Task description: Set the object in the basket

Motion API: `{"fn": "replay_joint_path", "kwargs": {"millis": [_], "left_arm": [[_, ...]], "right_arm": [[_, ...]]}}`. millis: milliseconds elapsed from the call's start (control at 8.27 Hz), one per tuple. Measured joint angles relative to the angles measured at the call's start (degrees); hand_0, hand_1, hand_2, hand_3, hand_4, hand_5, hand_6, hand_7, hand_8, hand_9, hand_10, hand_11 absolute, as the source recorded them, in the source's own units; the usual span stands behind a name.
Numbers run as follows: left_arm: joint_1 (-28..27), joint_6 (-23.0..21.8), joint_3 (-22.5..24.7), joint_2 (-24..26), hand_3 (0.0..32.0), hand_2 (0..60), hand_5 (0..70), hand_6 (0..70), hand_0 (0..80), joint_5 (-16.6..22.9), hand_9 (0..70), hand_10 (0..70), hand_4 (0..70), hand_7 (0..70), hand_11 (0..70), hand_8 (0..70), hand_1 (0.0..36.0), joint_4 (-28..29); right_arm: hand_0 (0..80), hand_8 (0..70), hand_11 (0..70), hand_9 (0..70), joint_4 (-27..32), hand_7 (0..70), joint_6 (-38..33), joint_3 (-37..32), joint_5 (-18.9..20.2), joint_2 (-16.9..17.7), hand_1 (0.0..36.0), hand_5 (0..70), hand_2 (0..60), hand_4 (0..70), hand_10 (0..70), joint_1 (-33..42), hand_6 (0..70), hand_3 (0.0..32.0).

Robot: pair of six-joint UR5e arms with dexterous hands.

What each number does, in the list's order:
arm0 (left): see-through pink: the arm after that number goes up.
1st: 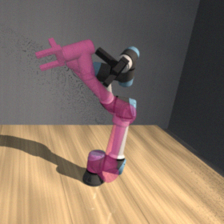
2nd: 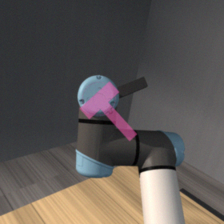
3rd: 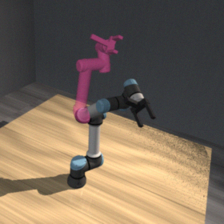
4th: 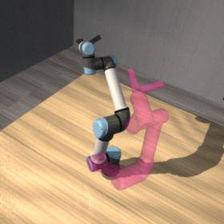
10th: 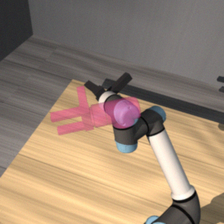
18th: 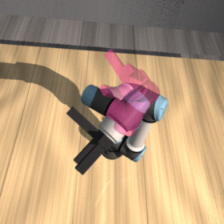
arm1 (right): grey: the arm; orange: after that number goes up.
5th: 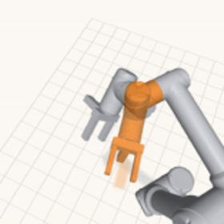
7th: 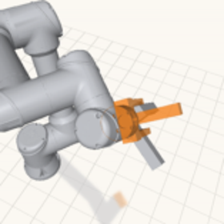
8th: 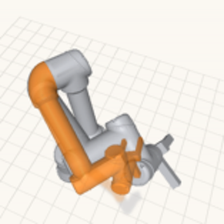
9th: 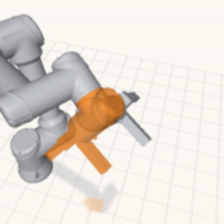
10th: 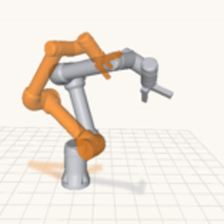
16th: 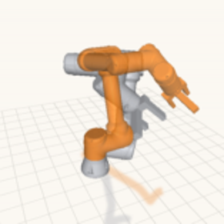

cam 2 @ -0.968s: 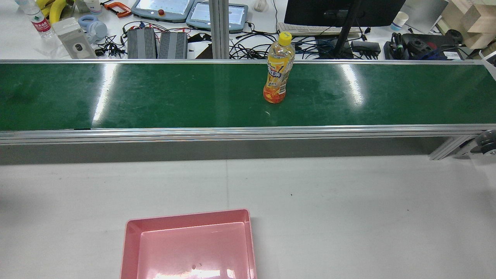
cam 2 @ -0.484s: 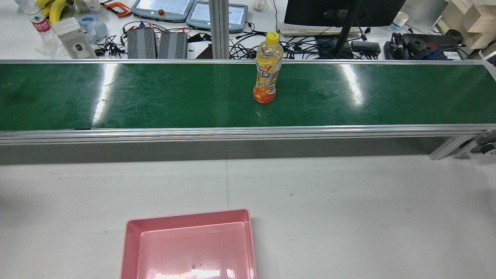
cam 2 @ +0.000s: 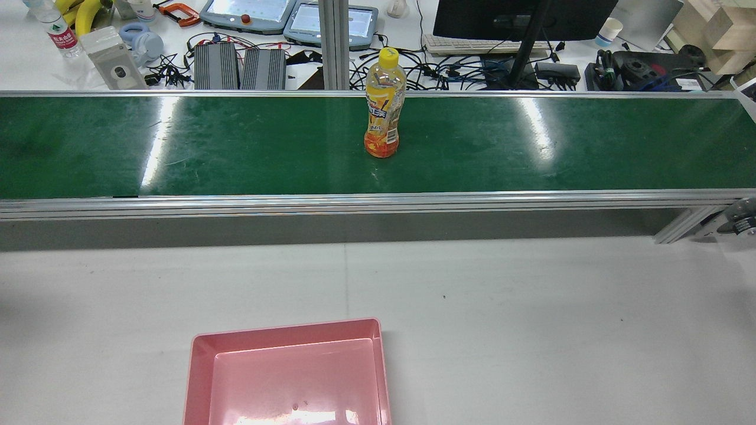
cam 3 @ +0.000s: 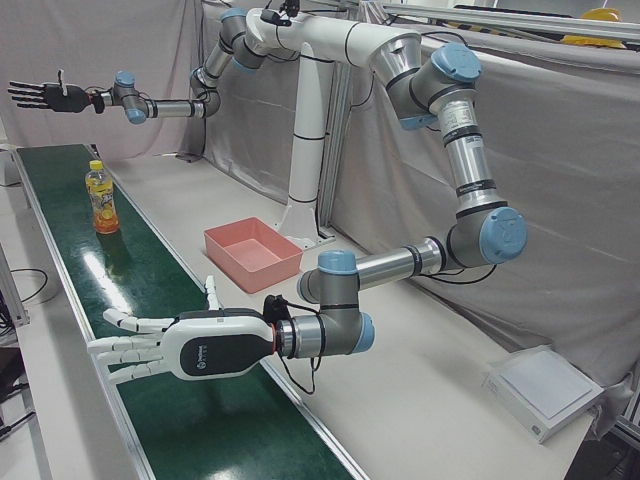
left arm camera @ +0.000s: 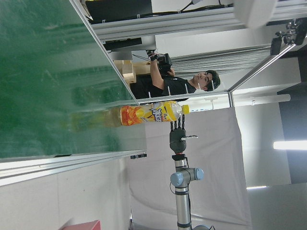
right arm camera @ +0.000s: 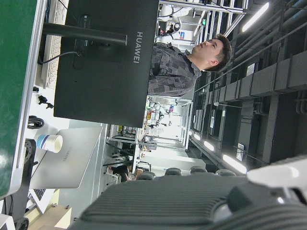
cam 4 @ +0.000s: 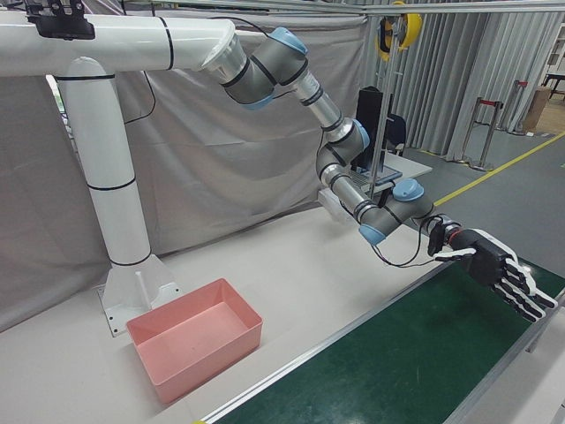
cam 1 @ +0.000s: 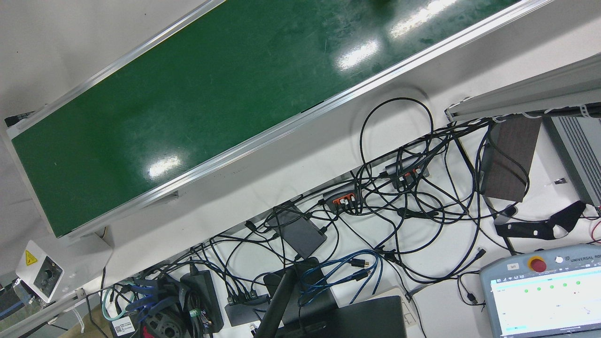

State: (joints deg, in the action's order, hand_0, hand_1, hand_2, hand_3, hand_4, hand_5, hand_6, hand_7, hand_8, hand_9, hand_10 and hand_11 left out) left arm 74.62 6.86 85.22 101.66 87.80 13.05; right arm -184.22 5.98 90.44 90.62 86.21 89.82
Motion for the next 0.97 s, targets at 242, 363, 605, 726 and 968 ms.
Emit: {"fn": "replay_joint_path", "kwargs": {"millis": [242, 363, 605, 726, 968], "left_arm": [[-0.10, 0.00, 0.36, 0.02, 7.6, 0.0, 20.8, 0.0, 67.1, 0.00, 3.2, 0.0, 9.6, 2.0, 1.6, 6.3, 13.8, 0.02], [-0.28, 0.02, 0.51, 0.03, 8.6, 0.0, 21.1, 0.0, 67.0, 0.00, 2.8, 0.5, 9.4, 2.0, 2.7, 6.4, 13.4, 0.04], [-0.64, 0.07, 0.69, 0.01, 9.8, 0.0, 19.8, 0.0, 68.6, 0.00, 2.2, 0.5, 9.1, 1.5, 2.7, 5.9, 13.4, 0.04], [-0.83, 0.08, 0.93, 0.01, 10.4, 0.0, 19.1, 0.0, 67.5, 0.00, 2.4, 1.4, 8.1, 1.8, 4.2, 6.0, 13.4, 0.04], [-1.61, 0.12, 2.08, 0.29, 5.0, 0.0, 19.9, 0.0, 65.2, 0.00, 3.0, 1.9, 9.9, 2.5, 4.9, 6.6, 13.2, -0.05]], "right_arm": [[0.0, 0.0, 0.0, 0.0, 0.00, 0.0, 0.00, 0.00, 0.00, 0.01, 0.0, 0.0, 0.0, 0.0, 0.0, 0.00, 0.0, 0.0], [0.0, 0.0, 0.0, 0.0, 0.00, 0.0, 0.00, 0.00, 0.00, 0.01, 0.0, 0.0, 0.0, 0.0, 0.0, 0.00, 0.0, 0.0], [0.0, 0.0, 0.0, 0.0, 0.00, 0.0, 0.00, 0.00, 0.03, 0.01, 0.0, 0.0, 0.0, 0.0, 0.0, 0.00, 0.0, 0.0], [0.0, 0.0, 0.0, 0.0, 0.00, 0.0, 0.00, 0.00, 0.02, 0.01, 0.0, 0.0, 0.0, 0.0, 0.0, 0.00, 0.0, 0.0], [0.0, 0.0, 0.0, 0.0, 0.00, 0.0, 0.00, 0.00, 0.00, 0.01, 0.0, 0.0, 0.0, 0.0, 0.0, 0.00, 0.0, 0.0]]}}
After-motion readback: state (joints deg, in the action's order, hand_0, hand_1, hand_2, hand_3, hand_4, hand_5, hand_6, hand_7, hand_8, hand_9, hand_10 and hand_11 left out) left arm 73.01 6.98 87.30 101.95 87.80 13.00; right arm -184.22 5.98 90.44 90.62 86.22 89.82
